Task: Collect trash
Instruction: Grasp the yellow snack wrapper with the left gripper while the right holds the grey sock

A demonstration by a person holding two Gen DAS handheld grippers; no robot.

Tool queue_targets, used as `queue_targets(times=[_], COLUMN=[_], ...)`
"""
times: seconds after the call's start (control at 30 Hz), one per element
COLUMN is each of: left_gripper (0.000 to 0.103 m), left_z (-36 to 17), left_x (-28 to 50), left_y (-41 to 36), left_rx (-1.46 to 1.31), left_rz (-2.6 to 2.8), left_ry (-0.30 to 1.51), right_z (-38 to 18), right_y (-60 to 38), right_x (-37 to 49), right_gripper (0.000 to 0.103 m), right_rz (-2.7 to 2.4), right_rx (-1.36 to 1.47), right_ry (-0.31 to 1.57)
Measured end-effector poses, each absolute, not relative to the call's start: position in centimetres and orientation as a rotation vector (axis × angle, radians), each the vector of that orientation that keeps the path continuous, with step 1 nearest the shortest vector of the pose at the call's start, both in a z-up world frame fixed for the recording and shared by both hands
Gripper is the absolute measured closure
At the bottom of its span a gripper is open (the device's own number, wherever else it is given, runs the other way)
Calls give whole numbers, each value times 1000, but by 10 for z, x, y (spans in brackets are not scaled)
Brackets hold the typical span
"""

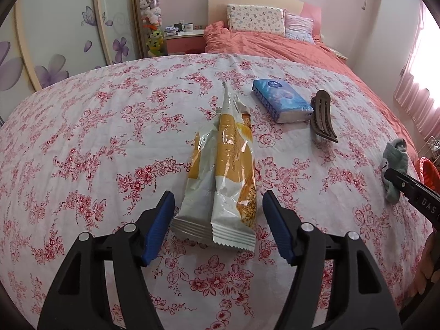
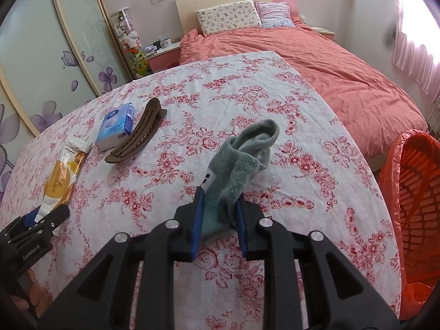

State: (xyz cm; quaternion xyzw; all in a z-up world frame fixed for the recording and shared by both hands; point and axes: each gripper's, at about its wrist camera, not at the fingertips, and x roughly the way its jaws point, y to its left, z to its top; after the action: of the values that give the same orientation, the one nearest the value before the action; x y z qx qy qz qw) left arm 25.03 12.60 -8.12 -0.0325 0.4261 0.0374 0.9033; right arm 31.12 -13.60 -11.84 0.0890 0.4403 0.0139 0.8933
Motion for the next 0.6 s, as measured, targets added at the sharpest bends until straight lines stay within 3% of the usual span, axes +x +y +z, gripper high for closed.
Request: queue_targets(times=[0.3,0.4,0.6], left_gripper=[38,52,61], left_z=[-81,-79,-78], left_x=[251,253,256], left_y=[126,127,130], left_rx=[-59,-60,-62], left_rz=[79,68,41], left_ry=[881,872,868], right_z=[-117,-117,-111], right_y=[-131,-130,-138], right_x=[314,316,310], right_gripper=[79,87,94], right_rz=[11,9,25], right_rx=[145,158,203], right_ry=[913,907,882])
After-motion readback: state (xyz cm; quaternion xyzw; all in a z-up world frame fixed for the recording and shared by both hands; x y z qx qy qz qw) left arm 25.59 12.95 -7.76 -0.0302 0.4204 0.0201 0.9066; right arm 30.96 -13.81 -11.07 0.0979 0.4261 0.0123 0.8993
